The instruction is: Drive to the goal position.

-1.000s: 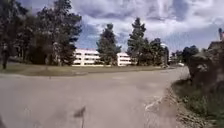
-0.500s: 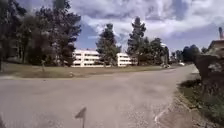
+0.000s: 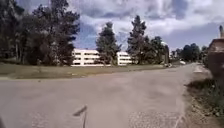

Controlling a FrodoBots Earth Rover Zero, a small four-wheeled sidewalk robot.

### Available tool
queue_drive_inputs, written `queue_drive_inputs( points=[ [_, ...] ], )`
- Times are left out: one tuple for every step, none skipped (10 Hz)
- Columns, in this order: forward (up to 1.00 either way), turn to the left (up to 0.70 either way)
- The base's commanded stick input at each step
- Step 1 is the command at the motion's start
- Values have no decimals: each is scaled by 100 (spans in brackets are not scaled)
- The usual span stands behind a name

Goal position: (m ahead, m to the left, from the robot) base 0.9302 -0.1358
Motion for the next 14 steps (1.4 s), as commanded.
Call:
queue_drive_inputs(
  points=[
    [70, 0],
    [70, 0],
    [70, 0],
    [70, 0],
    [70, 0],
    [70, 0],
    [70, 0],
    [70, 0],
    [70, 0],
    [70, 0],
    [70, 0],
    [70, -9],
    [70, -27],
    [70, -27]
  ],
)
